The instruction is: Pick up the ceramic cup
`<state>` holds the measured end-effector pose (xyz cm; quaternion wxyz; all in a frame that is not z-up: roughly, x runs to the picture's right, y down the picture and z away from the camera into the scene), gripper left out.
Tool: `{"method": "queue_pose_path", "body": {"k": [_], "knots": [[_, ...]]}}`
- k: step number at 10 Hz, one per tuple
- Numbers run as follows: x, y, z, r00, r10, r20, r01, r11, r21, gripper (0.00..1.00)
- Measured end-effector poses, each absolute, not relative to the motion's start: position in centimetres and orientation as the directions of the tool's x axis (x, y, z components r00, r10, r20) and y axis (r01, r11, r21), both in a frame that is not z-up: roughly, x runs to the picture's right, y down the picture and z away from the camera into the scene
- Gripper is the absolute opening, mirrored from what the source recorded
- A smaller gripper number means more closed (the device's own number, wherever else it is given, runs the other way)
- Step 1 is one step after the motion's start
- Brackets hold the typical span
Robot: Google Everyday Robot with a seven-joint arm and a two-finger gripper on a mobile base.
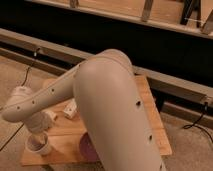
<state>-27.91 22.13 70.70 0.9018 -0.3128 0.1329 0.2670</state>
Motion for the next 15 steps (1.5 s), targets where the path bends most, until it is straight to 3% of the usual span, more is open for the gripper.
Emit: {"method": "queue_pose_path", "body": {"k": [4, 5, 11, 15], "knots": [[-27.9, 21.8, 71.1, 0.833, 0.399, -0.384, -0.549, 0.679, -0.487, 0.07], [-27.9, 21.6, 70.9, 0.835, 0.399, -0.38, -0.547, 0.684, -0.484, 0.01], [-27.8, 19.1, 67.7, 0.784, 0.458, -0.419, -0.621, 0.602, -0.503, 0.0], [-26.3, 14.0, 65.5, 0.692, 0.56, -0.455, -0.716, 0.455, -0.529, 0.0]]}}
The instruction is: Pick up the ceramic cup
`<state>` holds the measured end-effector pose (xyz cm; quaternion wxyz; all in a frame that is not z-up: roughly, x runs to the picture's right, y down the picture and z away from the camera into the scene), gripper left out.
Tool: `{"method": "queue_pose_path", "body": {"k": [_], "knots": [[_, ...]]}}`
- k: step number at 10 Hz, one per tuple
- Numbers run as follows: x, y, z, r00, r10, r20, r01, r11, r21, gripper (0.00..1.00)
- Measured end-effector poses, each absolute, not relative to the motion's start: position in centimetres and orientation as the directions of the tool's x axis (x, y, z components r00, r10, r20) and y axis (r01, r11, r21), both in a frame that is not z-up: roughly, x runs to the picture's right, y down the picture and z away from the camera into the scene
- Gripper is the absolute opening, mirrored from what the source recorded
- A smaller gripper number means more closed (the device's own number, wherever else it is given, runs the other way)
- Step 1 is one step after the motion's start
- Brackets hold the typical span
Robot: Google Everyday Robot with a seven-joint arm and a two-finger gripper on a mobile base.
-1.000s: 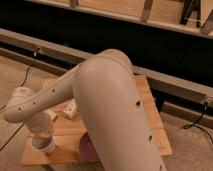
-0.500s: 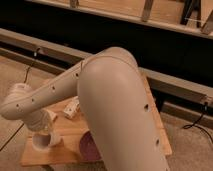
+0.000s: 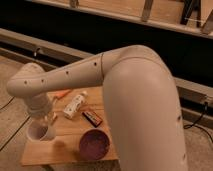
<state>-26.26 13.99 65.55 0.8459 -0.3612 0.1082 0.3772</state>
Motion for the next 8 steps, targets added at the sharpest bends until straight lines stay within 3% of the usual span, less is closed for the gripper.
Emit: {"method": "queue_pose_path", "body": {"k": [5, 8], "knots": [[-21.5, 6.5, 64.6, 0.552, 0.703, -0.448, -0.816, 0.347, -0.461, 0.0], [-19.8, 4.8, 64.3, 0.498, 0.745, -0.444, -0.847, 0.31, -0.431, 0.0]]}}
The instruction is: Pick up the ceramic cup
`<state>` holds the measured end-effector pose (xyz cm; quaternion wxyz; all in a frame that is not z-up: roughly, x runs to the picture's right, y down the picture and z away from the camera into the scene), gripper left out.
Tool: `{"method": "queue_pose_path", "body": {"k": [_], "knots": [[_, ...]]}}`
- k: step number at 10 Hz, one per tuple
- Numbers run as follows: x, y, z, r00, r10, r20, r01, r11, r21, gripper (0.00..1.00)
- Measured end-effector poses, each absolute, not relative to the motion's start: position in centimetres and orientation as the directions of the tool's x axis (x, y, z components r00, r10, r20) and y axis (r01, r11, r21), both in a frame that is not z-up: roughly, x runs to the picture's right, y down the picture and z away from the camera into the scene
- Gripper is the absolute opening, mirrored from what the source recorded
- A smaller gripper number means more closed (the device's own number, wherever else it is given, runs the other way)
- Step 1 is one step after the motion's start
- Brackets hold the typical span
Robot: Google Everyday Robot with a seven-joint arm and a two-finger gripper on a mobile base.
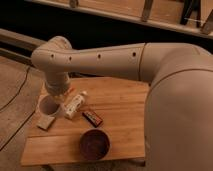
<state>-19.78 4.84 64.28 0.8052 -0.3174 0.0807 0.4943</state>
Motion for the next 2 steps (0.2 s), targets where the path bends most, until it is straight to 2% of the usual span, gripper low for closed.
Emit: {"method": "queue_pose_path", "body": {"k": [2], "knots": [[-19.17, 4.6, 64.15, 0.485, 0.752, -0.446, -0.857, 0.308, -0.413, 0.0]]}}
